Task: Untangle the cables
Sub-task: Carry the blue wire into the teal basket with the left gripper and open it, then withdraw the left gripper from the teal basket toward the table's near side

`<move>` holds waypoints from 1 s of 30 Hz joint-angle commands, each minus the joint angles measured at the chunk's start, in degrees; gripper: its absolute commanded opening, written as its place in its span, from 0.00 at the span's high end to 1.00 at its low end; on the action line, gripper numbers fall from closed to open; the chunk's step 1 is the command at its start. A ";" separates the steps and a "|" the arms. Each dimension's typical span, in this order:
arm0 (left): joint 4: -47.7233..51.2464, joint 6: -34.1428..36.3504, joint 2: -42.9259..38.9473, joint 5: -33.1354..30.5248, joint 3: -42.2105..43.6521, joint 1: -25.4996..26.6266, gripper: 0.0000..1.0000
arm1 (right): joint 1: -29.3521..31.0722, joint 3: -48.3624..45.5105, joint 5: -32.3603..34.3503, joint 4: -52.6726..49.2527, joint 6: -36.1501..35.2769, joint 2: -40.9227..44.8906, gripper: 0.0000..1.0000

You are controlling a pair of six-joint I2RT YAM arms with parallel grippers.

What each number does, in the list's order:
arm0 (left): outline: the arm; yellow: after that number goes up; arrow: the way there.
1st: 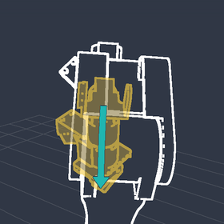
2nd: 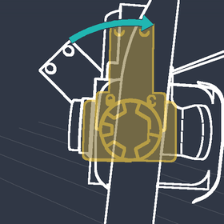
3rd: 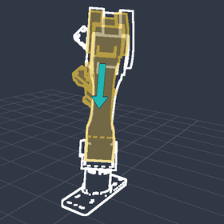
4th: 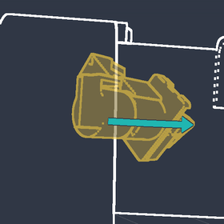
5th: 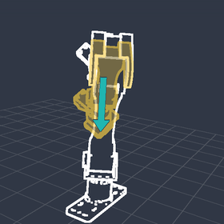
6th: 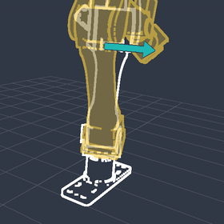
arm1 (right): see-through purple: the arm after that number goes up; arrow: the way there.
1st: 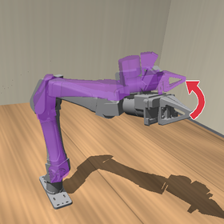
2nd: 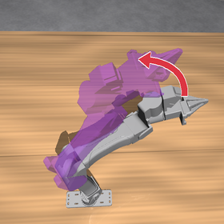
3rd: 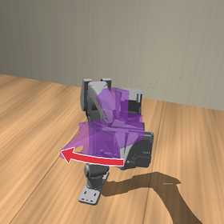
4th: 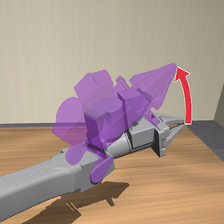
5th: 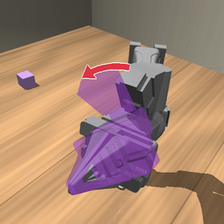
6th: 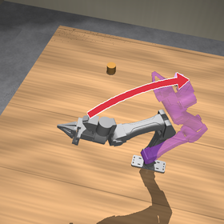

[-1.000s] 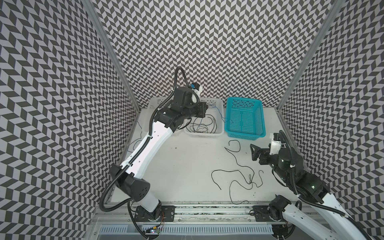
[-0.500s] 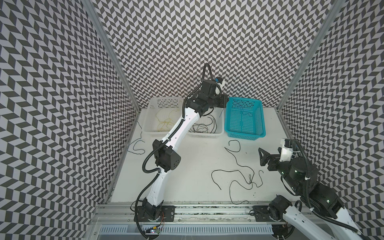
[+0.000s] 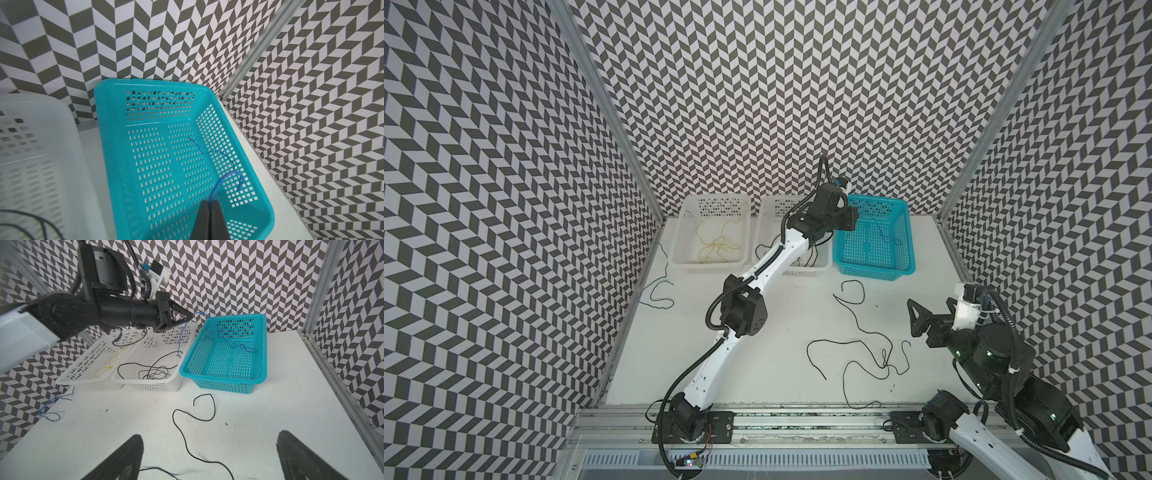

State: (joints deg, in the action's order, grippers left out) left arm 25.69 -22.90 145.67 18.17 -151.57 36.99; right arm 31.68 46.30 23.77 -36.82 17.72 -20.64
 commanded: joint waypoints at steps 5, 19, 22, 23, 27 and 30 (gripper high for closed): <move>-4.52 -0.38 3.87 -5.59 -2.74 0.71 0.91 | 0.22 0.65 -0.65 -0.93 -0.31 1.31 0.00; -4.07 4.61 -4.94 -5.80 -1.60 0.79 0.41 | 0.20 0.82 -1.97 -1.03 1.26 0.67 0.00; -4.42 1.26 -10.83 -5.56 3.08 -1.32 0.36 | 0.22 0.88 -2.05 -1.48 1.35 1.00 0.00; -5.53 -0.71 -13.79 -5.48 6.71 -2.66 0.34 | 0.22 0.84 -2.06 -1.71 1.36 1.00 0.00; -17.57 -11.39 -30.16 -7.01 31.30 -9.67 0.25 | 0.22 0.90 -2.82 -2.73 1.87 0.95 0.00; -25.63 -17.51 -42.54 -11.02 50.64 -14.50 0.20 | 0.22 0.65 -3.52 -2.92 2.15 1.04 0.00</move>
State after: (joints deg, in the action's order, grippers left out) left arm 9.72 -31.55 110.50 11.99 -111.87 27.14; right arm 31.68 46.30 21.17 -39.86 19.18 -20.14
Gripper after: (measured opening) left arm 0.796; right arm 0.993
